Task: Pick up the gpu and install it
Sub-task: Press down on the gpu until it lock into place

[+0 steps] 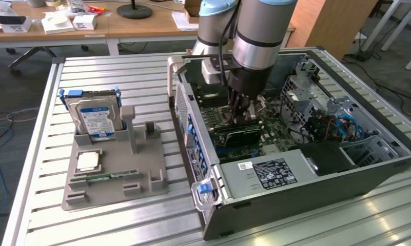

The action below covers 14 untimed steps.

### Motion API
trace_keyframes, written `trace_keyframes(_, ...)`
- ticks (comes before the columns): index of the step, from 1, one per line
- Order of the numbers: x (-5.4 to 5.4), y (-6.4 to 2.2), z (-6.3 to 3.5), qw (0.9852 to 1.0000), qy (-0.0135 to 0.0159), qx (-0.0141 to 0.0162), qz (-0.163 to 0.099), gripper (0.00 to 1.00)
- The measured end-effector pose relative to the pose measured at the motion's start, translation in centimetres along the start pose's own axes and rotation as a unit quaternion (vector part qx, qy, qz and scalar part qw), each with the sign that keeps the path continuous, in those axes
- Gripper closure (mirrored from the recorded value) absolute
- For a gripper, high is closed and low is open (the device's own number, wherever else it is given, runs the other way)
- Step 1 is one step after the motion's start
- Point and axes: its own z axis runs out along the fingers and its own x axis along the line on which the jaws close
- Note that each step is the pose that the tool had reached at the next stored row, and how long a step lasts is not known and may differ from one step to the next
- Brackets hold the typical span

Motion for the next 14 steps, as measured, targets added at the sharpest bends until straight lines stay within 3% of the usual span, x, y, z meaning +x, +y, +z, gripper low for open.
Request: trace_keyframes(14, -0.08, 0.04, 0.91, 1.0000, -0.0001, 0.0000, 0.000, 0.90)
